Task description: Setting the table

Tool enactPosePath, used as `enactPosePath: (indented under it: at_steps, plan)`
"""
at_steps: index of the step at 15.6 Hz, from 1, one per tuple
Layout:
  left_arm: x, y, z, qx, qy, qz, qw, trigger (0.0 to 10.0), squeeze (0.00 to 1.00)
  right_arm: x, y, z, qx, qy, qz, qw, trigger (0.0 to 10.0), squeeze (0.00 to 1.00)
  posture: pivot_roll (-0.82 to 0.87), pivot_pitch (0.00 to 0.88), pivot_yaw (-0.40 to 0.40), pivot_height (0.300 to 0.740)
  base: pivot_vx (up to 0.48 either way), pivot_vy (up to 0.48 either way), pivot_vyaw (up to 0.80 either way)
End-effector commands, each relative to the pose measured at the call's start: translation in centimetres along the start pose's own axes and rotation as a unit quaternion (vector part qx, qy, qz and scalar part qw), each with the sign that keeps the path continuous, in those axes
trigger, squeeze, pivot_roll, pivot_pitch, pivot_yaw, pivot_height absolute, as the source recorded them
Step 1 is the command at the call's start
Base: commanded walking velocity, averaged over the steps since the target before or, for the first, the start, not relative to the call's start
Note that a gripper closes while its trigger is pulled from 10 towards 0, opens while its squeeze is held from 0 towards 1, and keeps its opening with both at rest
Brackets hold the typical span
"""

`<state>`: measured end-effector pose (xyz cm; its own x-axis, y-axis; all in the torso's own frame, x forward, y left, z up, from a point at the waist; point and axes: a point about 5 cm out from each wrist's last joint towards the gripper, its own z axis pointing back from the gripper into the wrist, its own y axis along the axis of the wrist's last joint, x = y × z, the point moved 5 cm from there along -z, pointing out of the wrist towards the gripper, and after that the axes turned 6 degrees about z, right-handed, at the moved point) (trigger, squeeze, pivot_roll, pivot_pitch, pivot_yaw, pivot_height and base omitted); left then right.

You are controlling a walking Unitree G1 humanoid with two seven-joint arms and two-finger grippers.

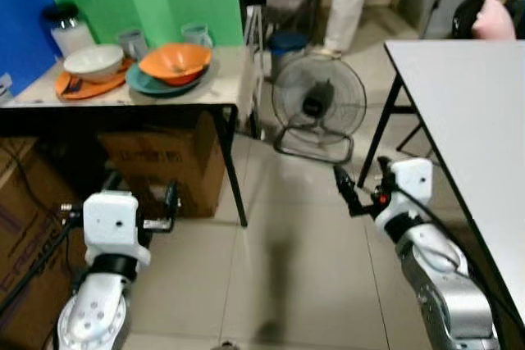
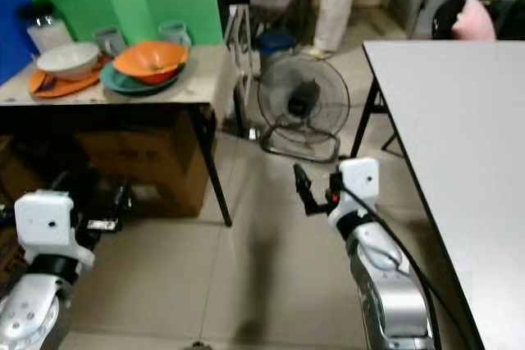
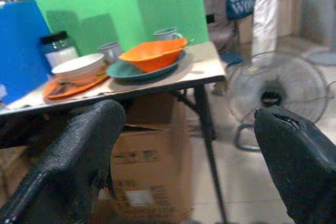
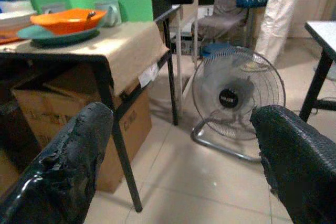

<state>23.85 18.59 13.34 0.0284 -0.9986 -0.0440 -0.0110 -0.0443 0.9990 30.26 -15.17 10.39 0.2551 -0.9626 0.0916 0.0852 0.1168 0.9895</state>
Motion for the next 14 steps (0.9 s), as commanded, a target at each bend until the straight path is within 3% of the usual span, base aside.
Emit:
enactPosePath:
  at_steps: [1, 3, 9, 11, 14]
  plan:
    - [-0.2, 0.5, 0.2, 0.008, 0.002, 0.0, 1.0, 10.0, 0.0, -0.7, -0.1, -0.2, -0.004, 0.013, -0.004, 1.0, 10.0, 0.0, -0.07, 0.0, 0.06, 0.74, 0.356, 0.0, 0.0]
    - [-0.2, 0.7, 0.5, 0.011, 0.006, -0.003, 1.0, 10.0, 0.0, -1.7, 0.0, -0.5, 0.0, 0.052, 0.005, 0.999, 10.0, 0.0, -0.05, 0.0, 0.05, 0.74, 0.36, 0.0, 0.0]
    - [-0.4, 0.9, 1.0, 0.013, 0.014, -0.01, 1.0, 10.0, 0.0, -3.4, 1.0, -1.3, 0.015, 0.084, -0.01, 0.996, 10.0, 0.0, -0.03, 0.0, 0.038, 0.74, 0.358, 0.0, 0.78]
    - [-0.5, 1.0, 1.0, 0.013, 0.014, -0.015, 1.0, 10.0, 0.0, -4.0, 1.3, -1.4, 0.017, 0.093, -0.031, 0.995, 10.0, 0.0, -0.02, 0.0, 0.036, 0.74, 0.356, 0.0, 0.0]
    - [-0.8, 1.4, 0.6, 0.016, 0.013, -0.02, 1.0, 10.0, 0.0, -4.3, 1.7, -1.9, 0.018, 0.1, -0.023, 0.995, 10.0, 0.0, -0.01, 0.0, 0.031, 0.74, 0.352, 0.0, 0.0]
